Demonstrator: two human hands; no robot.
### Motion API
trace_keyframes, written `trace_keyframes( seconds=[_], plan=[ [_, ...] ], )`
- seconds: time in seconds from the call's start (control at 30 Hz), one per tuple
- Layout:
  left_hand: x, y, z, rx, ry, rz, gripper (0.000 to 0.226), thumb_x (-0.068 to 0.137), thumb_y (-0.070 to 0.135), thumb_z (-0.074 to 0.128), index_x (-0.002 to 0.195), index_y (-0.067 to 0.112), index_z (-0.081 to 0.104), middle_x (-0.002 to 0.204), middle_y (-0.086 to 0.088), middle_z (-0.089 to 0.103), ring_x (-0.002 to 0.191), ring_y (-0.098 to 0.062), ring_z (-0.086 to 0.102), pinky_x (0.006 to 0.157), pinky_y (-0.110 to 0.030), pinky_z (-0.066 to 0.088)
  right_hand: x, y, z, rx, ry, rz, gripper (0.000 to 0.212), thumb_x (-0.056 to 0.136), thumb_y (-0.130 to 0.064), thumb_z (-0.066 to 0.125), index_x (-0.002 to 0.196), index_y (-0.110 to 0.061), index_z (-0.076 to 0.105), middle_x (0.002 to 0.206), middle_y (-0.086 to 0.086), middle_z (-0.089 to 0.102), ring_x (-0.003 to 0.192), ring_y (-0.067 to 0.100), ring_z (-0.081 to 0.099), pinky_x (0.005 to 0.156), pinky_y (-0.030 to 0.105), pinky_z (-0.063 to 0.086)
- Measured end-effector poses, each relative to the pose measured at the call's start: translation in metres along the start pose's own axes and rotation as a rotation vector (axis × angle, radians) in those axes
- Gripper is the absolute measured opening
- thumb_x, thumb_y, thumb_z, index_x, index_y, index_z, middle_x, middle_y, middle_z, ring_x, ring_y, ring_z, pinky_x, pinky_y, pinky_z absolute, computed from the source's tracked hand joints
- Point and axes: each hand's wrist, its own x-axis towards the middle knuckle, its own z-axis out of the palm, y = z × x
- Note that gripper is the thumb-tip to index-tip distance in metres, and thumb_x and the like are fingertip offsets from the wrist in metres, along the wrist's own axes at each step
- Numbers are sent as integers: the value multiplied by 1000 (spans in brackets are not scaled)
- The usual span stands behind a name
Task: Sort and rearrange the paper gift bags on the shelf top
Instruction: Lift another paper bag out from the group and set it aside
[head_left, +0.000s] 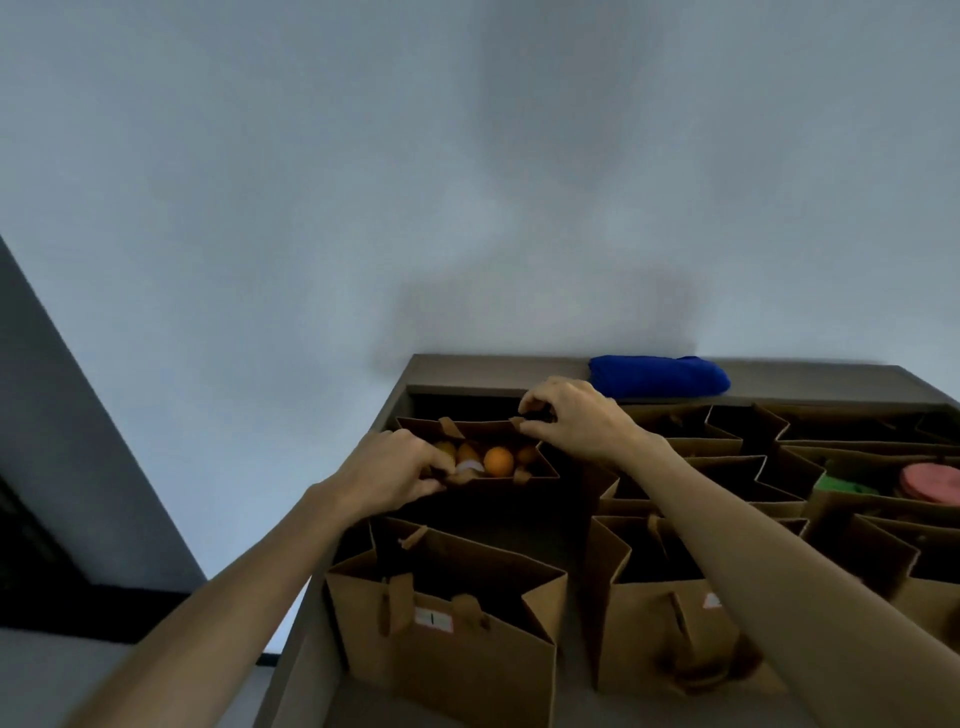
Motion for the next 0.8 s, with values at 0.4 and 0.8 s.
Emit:
trace_keyframes(
  seconds=[0.4,0.8],
  plan=[
    [4,-5,0,-99,122,-57,25,94,34,60,117,35,67,113,17,69,103,-4,63,68,-6,33,11,3,8,-35,-69,67,19,98,-26,55,112,-23,67,107,-3,66,89,10,63,69,25,51],
    [20,-18,-6,-191,146,-161,21,92,32,63,111,35,70,110,13,71,102,-11,62,81,-29,49,1,-5,-8,194,-332,19,43,84,-66,56,109,-33,63,128,-10,51,115,9,45,93,33,38]
  ],
)
